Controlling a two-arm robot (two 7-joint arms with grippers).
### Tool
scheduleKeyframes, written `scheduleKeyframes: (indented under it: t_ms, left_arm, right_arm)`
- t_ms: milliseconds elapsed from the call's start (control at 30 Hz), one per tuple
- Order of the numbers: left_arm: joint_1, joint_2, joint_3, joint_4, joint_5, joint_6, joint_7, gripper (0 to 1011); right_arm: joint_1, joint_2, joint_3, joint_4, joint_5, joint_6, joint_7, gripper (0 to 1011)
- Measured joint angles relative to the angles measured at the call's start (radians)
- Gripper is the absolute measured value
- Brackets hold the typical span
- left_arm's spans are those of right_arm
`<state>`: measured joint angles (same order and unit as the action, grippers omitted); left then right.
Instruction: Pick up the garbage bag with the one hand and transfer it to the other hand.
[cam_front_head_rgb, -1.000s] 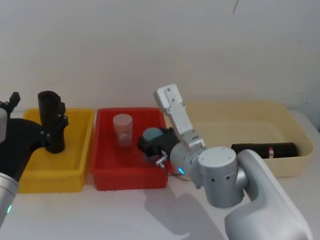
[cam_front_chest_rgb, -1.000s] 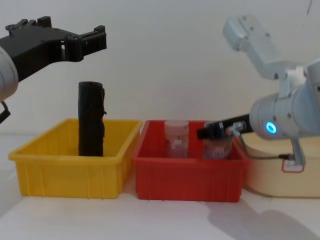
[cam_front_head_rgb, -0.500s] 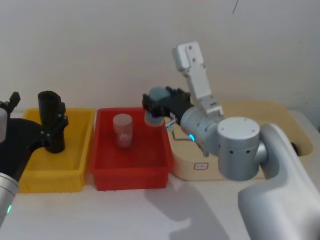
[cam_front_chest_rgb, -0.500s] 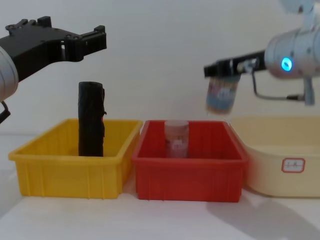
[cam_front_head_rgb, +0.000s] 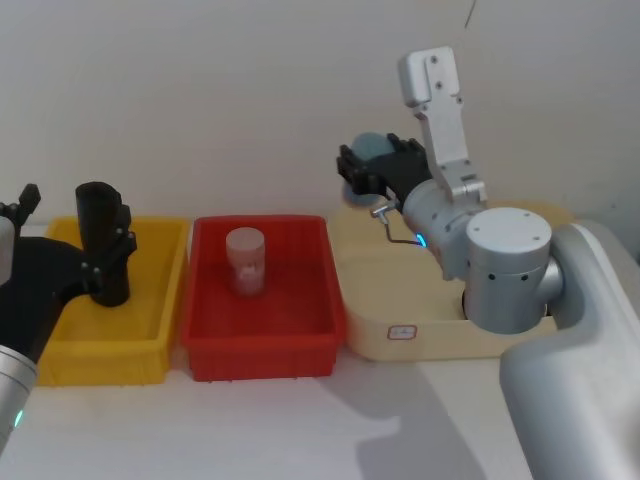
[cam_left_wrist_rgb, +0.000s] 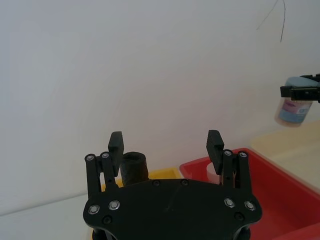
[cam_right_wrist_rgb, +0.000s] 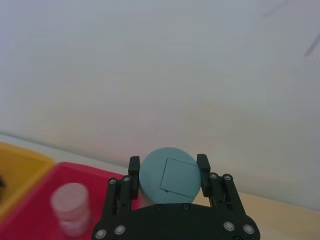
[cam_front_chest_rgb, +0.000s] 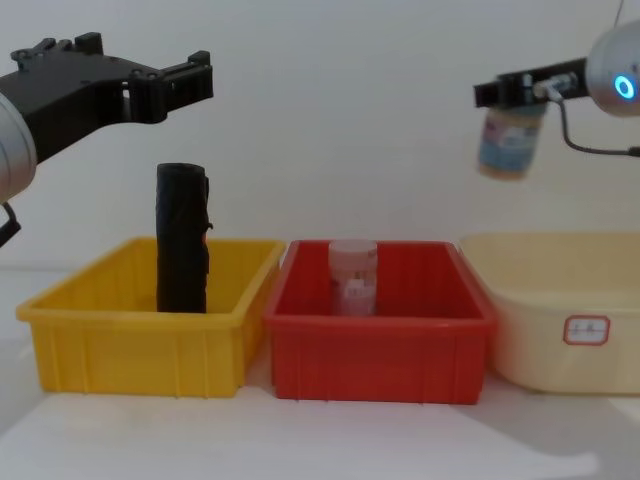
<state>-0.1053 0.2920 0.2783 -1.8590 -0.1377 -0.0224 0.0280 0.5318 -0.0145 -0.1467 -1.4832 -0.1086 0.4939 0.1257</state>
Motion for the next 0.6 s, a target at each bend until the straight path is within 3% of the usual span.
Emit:
scheduleKeyframes:
  t_ms: [333, 600]
  left_arm:
    - [0.000, 0.000, 0.000, 0.000, 0.000, 0.000, 0.000, 1000]
    - [0.000, 0.000, 0.000, 0.000, 0.000, 0.000, 0.000, 1000]
  right_arm:
    - [0.002, 0.025, 0.013, 0.078, -0.044, -0.029, -0.038, 668]
    - [-0.027, 0.059, -0.012, 0.112, -0.081, -0.032, -0.016, 668]
